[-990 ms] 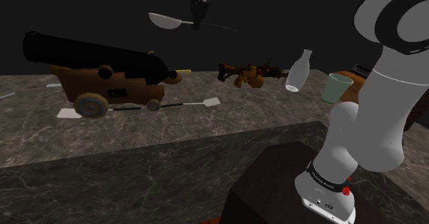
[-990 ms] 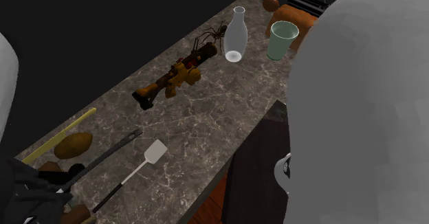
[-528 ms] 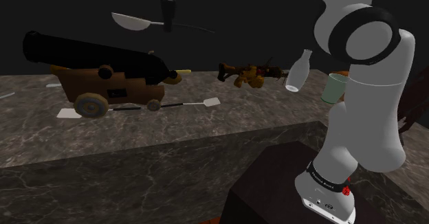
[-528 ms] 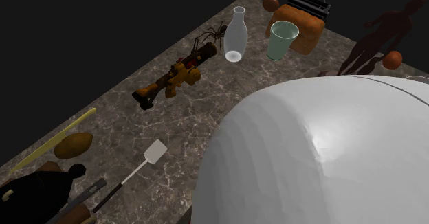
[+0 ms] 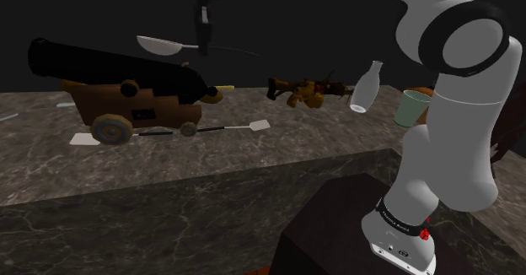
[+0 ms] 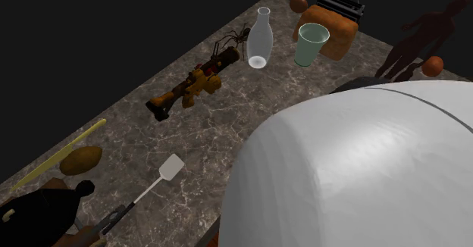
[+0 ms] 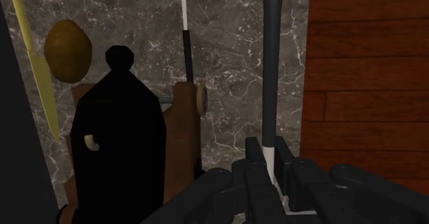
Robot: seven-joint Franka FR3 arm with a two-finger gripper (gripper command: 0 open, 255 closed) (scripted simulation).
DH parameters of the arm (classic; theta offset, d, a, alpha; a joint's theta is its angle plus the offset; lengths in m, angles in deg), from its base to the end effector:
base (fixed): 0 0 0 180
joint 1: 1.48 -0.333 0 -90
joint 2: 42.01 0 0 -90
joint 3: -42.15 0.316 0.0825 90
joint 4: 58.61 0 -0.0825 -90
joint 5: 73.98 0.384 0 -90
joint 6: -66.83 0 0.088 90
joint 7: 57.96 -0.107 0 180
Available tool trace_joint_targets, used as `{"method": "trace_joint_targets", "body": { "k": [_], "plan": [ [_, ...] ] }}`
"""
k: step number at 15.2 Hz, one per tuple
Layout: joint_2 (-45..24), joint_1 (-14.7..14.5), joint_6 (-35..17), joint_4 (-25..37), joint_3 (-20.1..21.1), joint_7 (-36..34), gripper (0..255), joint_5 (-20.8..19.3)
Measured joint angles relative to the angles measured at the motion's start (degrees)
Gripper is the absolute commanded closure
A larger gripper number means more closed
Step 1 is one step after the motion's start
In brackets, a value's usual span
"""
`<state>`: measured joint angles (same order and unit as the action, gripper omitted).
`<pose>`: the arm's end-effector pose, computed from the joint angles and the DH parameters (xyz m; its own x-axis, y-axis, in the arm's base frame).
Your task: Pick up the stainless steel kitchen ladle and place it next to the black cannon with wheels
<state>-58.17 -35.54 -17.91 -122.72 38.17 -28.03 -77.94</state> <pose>0.5430 0.3146 0.6607 0.5033 0.8638 0.0248 0.8569 -0.5025 0.1150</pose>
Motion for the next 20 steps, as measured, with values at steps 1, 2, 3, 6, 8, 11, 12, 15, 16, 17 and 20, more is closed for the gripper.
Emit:
{"method": "trace_joint_targets", "body": {
  "k": [1, 2, 3, 6, 8, 11, 12, 15, 16, 17, 20],
  "plan": [
    [0.85, -0.06, -1.28, -2.15, 0.02, -0.15, 255, -0.06],
    [1.29, -0.12, -2.3, -3.59, 0.05, -0.28, 255, -0.1],
    [1.71, -0.15, -3.07, -4.79, 0.06, -0.37, 255, -0.12],
    [2.95, -0.24, -6.11, -9.09, 0.11, -0.7, 255, -0.22],
    [3.29, -0.22, -7.8, -11.11, 0.09, -0.78, 255, -0.24],
    [4.37, -0.27, -10.76, -15.16, 0.11, -1.05, 255, -0.33],
    [4.49, -0.23, -11.62, -16.14, 0.1, -1.06, 255, -0.34],
    [5.06, -0.24, -14.17, -19.27, 0.1, -1.26, 255, -0.41],
    [5.27, -0.23, -14.98, -20.29, 0.08, -1.3, 255, -0.43],
    [5.34, -0.27, -15.8, -21.19, 0.11, -1.43, 255, -0.45],
    [5.68, -0.29, -18.13, -23.86, 0.12, -1.64, 255, -0.52]
  ]
}}
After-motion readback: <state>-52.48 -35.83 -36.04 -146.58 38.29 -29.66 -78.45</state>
